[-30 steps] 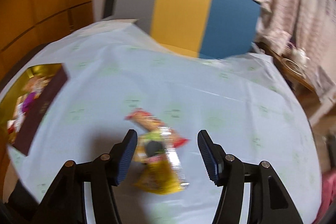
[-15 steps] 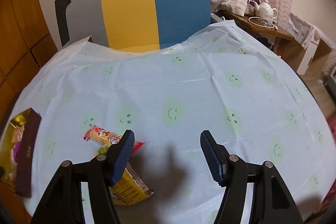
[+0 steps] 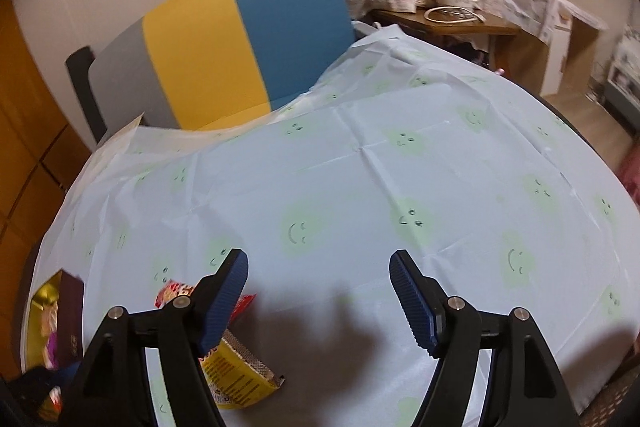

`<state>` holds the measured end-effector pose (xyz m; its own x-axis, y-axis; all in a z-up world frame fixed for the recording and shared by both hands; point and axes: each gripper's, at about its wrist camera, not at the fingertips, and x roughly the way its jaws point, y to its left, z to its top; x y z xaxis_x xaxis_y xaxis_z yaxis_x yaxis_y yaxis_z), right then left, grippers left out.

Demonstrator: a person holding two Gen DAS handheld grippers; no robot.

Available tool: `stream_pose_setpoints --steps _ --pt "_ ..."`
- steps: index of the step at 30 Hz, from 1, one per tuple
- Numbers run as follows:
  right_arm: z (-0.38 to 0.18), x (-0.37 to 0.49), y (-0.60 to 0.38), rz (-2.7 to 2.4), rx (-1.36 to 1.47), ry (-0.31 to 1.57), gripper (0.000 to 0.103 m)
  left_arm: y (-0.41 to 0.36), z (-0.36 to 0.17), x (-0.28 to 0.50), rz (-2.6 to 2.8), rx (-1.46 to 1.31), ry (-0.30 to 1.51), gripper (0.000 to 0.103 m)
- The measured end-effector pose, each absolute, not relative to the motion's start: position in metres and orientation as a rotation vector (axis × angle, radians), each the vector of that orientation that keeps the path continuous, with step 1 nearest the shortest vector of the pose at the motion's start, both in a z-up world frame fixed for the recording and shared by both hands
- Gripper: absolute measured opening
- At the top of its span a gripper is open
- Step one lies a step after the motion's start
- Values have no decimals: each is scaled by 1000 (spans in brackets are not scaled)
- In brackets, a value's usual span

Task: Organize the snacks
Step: 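Move both grippers back toward the yellow packet and rice cracker roll, then grasp the yellow printed packet with the left gripper and lift it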

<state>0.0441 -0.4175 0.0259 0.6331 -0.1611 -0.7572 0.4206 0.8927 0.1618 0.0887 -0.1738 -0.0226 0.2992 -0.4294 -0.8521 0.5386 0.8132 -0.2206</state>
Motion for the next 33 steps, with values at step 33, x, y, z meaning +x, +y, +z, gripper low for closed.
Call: stream_pose_setpoints --steps 33 --pt "28 41 -422 -302 403 816 77 -218 -78 104 -620 150 1217 52"
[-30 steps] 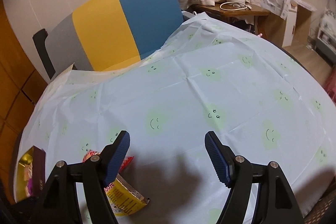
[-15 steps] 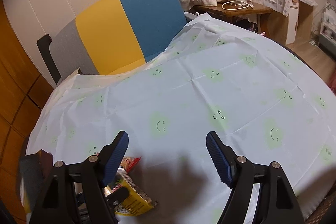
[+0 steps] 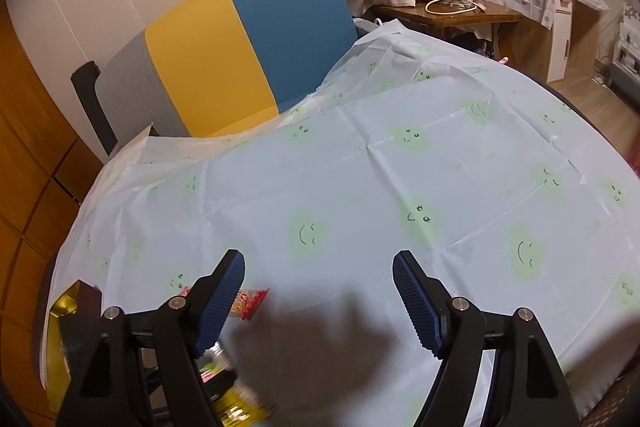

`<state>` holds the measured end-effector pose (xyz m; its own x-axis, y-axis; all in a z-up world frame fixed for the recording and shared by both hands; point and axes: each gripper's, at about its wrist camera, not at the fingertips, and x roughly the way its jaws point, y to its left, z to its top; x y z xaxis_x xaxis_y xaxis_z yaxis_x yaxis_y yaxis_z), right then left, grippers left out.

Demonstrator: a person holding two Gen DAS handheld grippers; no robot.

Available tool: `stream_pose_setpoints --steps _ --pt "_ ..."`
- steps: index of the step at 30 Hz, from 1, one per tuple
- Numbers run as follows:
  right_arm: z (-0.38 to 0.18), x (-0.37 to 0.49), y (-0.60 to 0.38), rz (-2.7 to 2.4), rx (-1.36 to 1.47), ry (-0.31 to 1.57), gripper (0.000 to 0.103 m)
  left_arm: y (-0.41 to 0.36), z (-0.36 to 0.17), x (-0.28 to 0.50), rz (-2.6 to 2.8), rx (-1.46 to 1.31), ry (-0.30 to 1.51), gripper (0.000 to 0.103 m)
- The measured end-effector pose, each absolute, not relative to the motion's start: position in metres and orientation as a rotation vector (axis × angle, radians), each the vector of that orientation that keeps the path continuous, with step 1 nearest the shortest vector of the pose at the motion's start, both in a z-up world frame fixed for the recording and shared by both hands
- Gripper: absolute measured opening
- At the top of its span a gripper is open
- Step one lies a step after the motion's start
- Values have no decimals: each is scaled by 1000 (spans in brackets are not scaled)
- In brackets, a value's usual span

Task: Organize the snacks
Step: 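Grasp the yellow printed packet with the left gripper and lift it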

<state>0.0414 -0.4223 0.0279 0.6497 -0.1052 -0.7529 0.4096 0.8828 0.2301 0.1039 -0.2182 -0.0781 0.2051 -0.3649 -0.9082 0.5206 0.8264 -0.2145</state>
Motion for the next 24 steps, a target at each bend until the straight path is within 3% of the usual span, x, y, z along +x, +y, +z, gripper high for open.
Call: stream_pose_setpoints --steps 10,14,24 --pt "12 51 -407 -286 296 911 77 -141 -75 89 -644 261 1215 54" --pt "7 54 -400 -290 236 939 84 -123 -76 90 -594 217 1246 55" --pt "3 54 -403 -316 233 955 84 -109 -73 71 -385 50 1244 57"
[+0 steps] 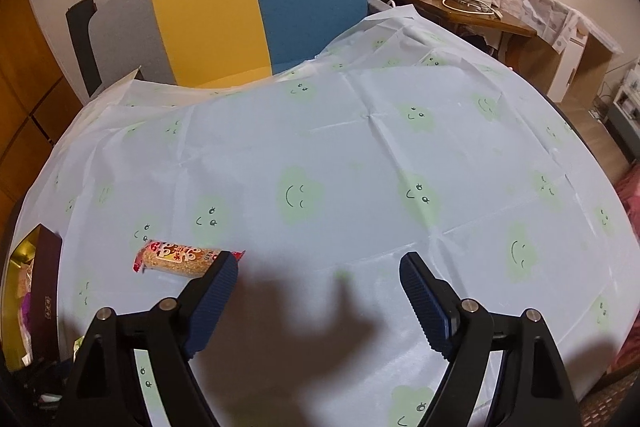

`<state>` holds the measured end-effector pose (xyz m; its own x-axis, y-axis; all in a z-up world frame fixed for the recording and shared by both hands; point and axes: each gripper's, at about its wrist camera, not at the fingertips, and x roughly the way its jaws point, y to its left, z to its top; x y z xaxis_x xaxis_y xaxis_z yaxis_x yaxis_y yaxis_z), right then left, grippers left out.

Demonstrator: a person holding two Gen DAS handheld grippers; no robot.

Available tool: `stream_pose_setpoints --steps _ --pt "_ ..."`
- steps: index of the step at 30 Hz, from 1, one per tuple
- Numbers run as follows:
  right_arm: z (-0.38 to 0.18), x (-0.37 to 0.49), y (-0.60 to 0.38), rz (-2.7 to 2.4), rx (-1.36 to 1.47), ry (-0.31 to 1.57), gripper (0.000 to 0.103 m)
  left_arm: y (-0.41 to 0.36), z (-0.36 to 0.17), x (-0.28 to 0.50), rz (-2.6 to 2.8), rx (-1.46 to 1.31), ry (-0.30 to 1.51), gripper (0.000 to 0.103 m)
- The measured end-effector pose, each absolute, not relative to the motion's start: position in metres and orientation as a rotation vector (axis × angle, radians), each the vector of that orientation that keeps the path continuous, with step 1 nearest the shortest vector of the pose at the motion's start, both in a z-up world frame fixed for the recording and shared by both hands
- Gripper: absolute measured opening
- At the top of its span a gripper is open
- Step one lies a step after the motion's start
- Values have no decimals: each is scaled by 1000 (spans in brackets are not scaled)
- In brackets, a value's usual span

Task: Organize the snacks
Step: 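Grasp the yellow printed packet with the left gripper and lift it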

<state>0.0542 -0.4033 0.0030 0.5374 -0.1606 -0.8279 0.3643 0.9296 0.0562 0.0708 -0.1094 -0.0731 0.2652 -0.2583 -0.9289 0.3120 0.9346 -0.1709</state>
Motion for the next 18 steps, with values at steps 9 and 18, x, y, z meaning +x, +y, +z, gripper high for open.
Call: stream_pose_setpoints --steps 9,18 --pt "6 54 -402 -301 224 942 85 -126 -73 55 -370 161 1191 57" --pt "6 54 -397 -294 214 939 85 -129 -76 41 -428 251 1066 59"
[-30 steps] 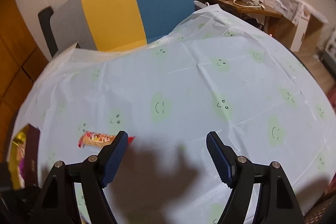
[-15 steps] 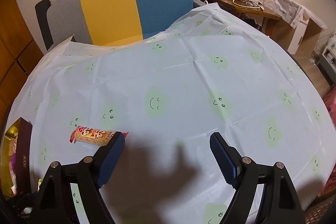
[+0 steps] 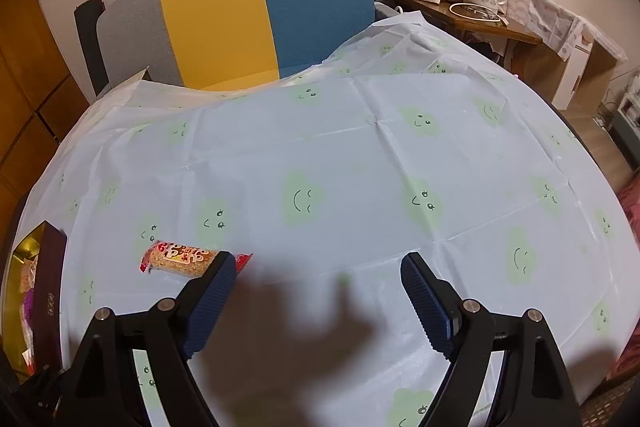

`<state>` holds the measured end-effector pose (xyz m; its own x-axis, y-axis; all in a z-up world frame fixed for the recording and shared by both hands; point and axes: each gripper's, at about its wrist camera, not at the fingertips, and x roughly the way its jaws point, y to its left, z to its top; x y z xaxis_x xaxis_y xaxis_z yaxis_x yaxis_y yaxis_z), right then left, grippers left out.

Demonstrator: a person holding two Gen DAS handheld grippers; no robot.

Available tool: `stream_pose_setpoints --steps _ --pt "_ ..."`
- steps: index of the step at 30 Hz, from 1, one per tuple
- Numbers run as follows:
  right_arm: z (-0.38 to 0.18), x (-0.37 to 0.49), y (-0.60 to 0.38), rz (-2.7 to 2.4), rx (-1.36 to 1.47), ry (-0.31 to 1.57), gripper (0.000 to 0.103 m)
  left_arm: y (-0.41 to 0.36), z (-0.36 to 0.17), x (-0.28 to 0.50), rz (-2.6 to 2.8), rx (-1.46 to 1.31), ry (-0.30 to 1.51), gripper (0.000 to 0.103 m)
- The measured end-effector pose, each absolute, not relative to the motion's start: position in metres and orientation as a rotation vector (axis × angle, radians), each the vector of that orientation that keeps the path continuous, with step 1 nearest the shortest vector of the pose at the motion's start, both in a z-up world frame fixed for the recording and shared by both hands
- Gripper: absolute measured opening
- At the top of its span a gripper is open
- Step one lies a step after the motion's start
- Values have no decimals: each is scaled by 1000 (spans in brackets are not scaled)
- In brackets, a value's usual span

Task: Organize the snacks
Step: 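Grasp the yellow printed packet with the left gripper and lift it, then grasp the red-wrapped rice cracker roll with right gripper while left holds yellow packet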

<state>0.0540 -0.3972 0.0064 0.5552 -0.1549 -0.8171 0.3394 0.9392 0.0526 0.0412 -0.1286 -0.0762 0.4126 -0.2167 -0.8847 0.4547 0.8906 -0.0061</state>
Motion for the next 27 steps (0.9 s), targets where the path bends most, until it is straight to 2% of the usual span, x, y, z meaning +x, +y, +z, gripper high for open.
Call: stream_pose_setpoints --steps 16,27 --pt "-4 60 -387 -292 149 998 85 -128 -82 31 -439 234 970 60" --pt "-28 68 -372 -220 100 1107 85 -122 -83 28 -466 216 943 60"
